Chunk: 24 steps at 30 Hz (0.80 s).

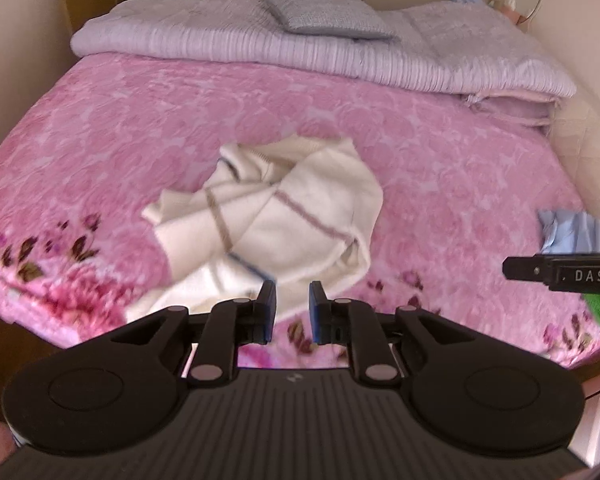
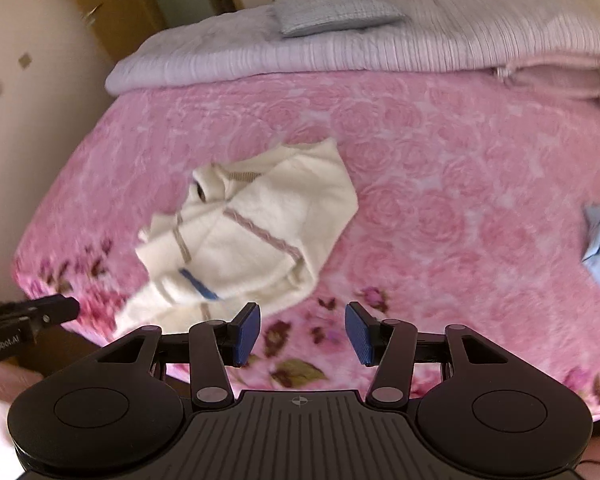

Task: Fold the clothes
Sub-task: 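Lower the cream sweater onto the open bed and open both grippers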

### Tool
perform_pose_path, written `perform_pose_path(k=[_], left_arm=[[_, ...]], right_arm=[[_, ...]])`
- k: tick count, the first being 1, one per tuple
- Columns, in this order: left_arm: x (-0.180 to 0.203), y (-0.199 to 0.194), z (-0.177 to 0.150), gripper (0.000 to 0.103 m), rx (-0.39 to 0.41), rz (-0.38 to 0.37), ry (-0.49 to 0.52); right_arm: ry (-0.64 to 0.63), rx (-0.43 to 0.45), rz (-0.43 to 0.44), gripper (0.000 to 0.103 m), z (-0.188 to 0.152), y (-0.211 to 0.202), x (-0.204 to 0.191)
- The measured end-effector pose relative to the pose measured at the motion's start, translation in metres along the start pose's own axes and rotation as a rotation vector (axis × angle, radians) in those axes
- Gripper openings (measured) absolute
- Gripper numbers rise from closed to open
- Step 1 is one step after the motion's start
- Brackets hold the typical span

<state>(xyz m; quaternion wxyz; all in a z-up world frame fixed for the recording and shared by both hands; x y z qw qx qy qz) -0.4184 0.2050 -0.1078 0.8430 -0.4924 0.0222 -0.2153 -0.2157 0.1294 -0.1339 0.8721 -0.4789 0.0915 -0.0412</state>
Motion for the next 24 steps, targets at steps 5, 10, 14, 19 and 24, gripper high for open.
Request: perform_pose_path(k=[5, 10, 14, 19, 24], left_arm=[[0.001, -0.012, -0.034, 0.02, -0.003, 0.071, 0.002], [0.004, -0.033, -0.053, 0.026, 0.016, 0.099, 0.0], [0.005, -0.044, -0.065, 0.027, 0.019, 0.121, -0.008], [0.006, -0.047, -0.076, 0.03, 0.009, 0.148, -0.001], [0.015, -0.042, -0.08, 0.031, -0.005, 0.163, 0.024]], right_arm=[[-0.027, -0.021, 0.024, 0.051, -0.041, -0.011, -0.008], [-0.078, -0.034, 0.023, 0.051, -0.061, -0.022, -0.016], [-0.097, -0.031, 0.034, 0.051, -0.071, -0.03, -0.019], [-0.104, -0.029, 0.051, 0.051, -0.081, -0.037, -0.018], [-0.089, -0.03, 0.054, 0.051, -0.088, -0.043, -0.01]])
Point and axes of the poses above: each gripper's, at about its wrist camera, not at the fingertips, and y roughly the way its jaws point, x to its right, z to its top, the point moved 9 cm from there along y, roughly the way its jaws point, and after that the axes turned 11 degrees about -y, right-handed, at the moved point
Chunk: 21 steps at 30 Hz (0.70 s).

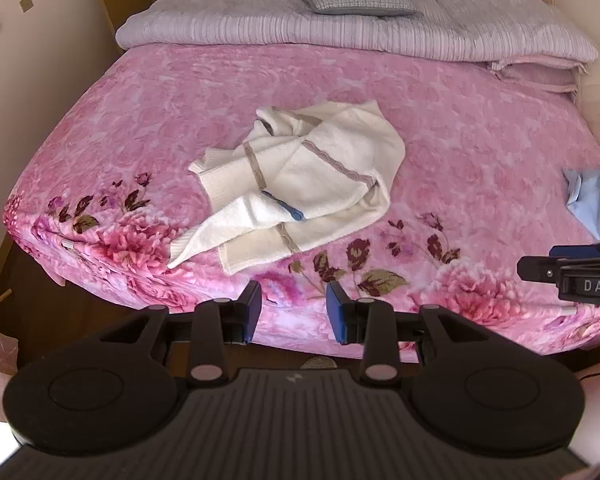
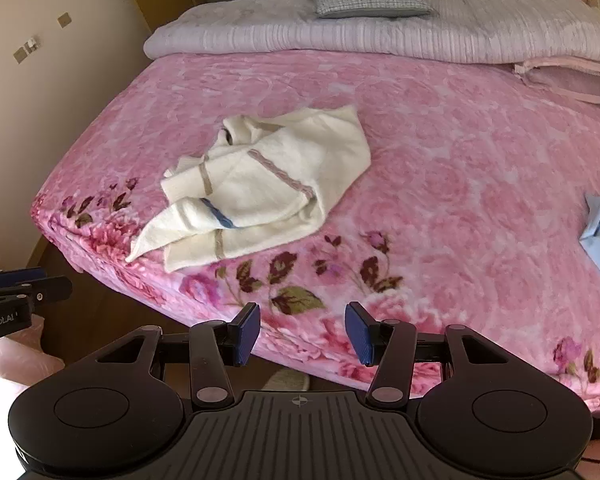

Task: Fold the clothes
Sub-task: 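Lower the cream sweater onto the open bed and open both grippers, then move both tools toward the crumpled cream sweater on the bed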

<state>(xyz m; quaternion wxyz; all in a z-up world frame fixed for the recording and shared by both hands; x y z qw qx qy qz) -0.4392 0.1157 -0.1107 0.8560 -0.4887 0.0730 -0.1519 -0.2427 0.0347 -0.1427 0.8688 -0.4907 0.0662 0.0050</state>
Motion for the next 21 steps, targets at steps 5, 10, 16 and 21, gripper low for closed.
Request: perform_pose_path(k=[5, 10, 16, 21], left_arm=[[0.014, -0.002, 0.001, 0.031, -0.001, 0.006, 0.041], [0.027, -0.003, 0.009, 0.031, 0.008, 0.007, 0.082], [0.033, -0.001, 0.02, 0.031, 0.024, -0.003, 0.1], [0.034, 0.008, 0.028, 0.031, 0.026, -0.02, 0.1]], right_arm=[[0.013, 0.012, 0.006, 0.051, 0.0, -0.006, 0.007], [0.031, 0.03, 0.004, 0.051, 0.003, -0.01, 0.014], [0.035, 0.052, -0.004, 0.051, 0.013, -0.011, 0.016], [0.038, 0.062, -0.022, 0.051, 0.023, -0.01, 0.02]])
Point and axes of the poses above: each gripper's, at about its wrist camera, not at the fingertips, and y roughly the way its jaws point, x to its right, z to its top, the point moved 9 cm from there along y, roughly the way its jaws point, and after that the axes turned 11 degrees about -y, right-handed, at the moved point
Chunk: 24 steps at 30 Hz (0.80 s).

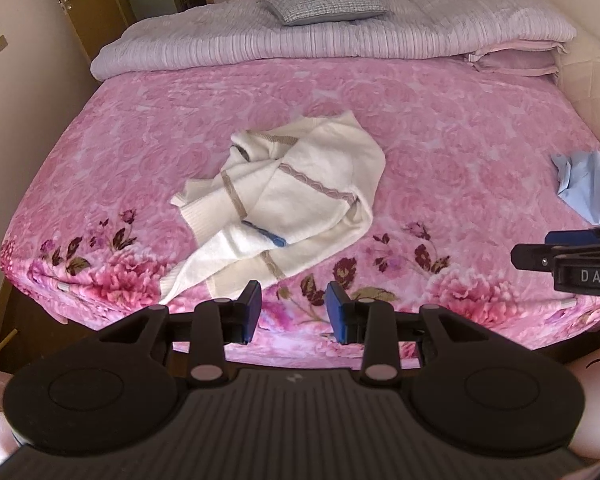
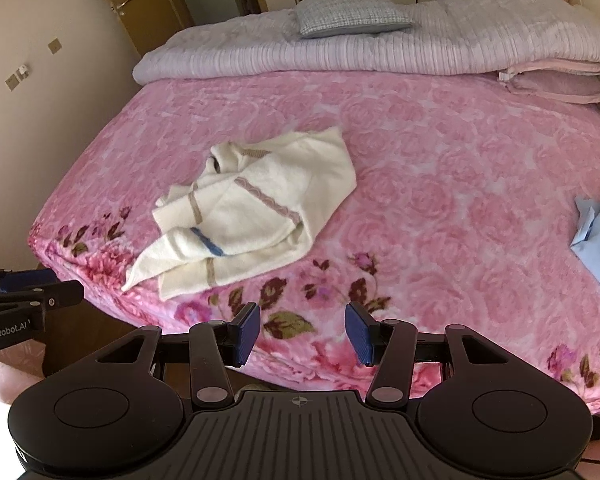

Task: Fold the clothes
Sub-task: 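Move both tools toward the crumpled cream sweater on the bed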

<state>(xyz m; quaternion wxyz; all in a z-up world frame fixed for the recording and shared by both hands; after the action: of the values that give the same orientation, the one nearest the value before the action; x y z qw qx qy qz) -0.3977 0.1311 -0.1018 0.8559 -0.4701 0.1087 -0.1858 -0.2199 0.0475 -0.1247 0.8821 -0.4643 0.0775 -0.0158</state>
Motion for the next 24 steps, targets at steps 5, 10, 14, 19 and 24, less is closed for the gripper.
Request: perform_pose_path(k=[5, 10, 14, 19, 24], left_arm=[[-0.008, 0.01, 0.005, 0.031, -0.009, -0.015, -0.007], [-0.03, 0.025, 0.016, 0.031, -0.022, -0.022, -0.016], [-0.052, 0.043, 0.025, 0.031, -0.045, -0.037, -0.013], [-0.088, 0.074, 0.042, 0.031, -0.082, -0.065, 0.001], [-0.142, 0.111, 0.06, 0.031, -0.112, -0.097, 0.026]], right_arm=[[-0.012, -0.001, -0.006, 0.051, 0.013, 0.009, -0.005], [-0.025, -0.01, -0.009, 0.051, 0.026, 0.024, -0.017], [-0.018, -0.037, -0.015, 0.051, 0.036, 0.046, -0.031], [0.044, -0.084, -0.032, 0.051, 0.049, 0.081, -0.046], [0.144, -0.107, -0.053, 0.051, 0.068, 0.116, -0.061]])
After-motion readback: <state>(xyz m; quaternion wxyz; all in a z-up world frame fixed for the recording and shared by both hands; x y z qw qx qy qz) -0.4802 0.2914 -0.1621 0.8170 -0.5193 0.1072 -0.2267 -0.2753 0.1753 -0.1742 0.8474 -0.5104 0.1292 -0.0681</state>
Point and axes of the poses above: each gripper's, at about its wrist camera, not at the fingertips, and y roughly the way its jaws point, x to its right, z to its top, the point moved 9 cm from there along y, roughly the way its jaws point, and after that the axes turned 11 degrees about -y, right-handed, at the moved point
